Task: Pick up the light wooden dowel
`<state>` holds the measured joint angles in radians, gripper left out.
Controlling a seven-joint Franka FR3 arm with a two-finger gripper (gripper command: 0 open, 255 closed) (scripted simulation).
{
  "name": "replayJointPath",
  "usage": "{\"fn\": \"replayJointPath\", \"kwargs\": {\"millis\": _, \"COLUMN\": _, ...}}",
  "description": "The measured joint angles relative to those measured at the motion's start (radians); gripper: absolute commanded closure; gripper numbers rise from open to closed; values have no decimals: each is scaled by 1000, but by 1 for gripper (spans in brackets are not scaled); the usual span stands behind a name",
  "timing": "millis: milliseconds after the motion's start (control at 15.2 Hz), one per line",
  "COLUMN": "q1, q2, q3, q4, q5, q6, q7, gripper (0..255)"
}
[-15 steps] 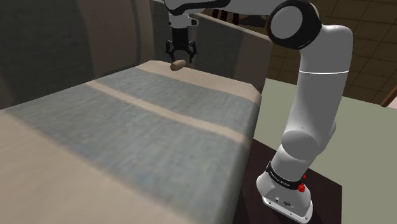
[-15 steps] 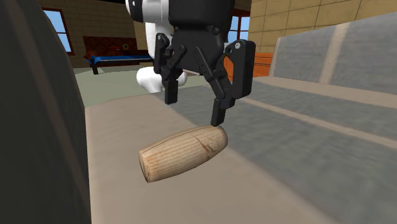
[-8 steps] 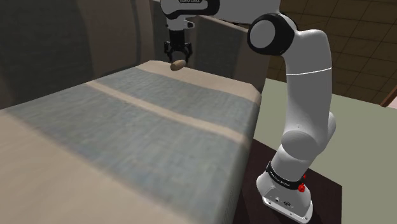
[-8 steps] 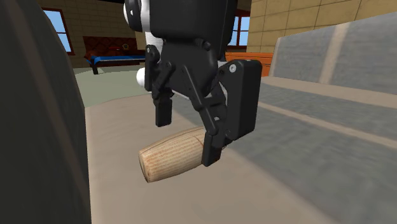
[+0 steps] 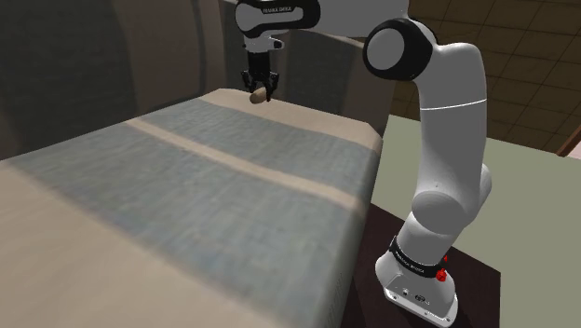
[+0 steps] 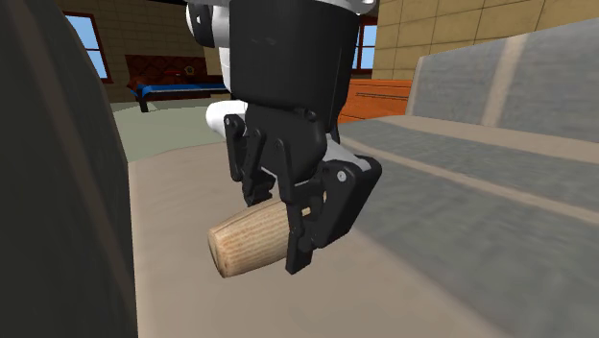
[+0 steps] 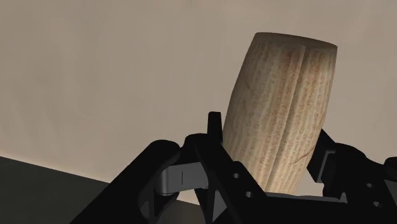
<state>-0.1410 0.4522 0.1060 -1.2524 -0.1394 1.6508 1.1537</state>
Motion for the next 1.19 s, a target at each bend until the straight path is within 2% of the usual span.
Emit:
{"fn": "replayJointPath", "kwargs": {"millis": 594, "q1": 0, "q2": -1, "q3": 0, "q4": 4, "q5": 0, "q6": -5, "q7": 0, "gripper": 255}}
{"fn": "replayJointPath", "kwargs": {"millis": 1188, "q1": 8, "q2": 29, "q3": 0, "q4": 167, "q5": -2, "q6": -137, "q7": -13, "gripper": 255}}
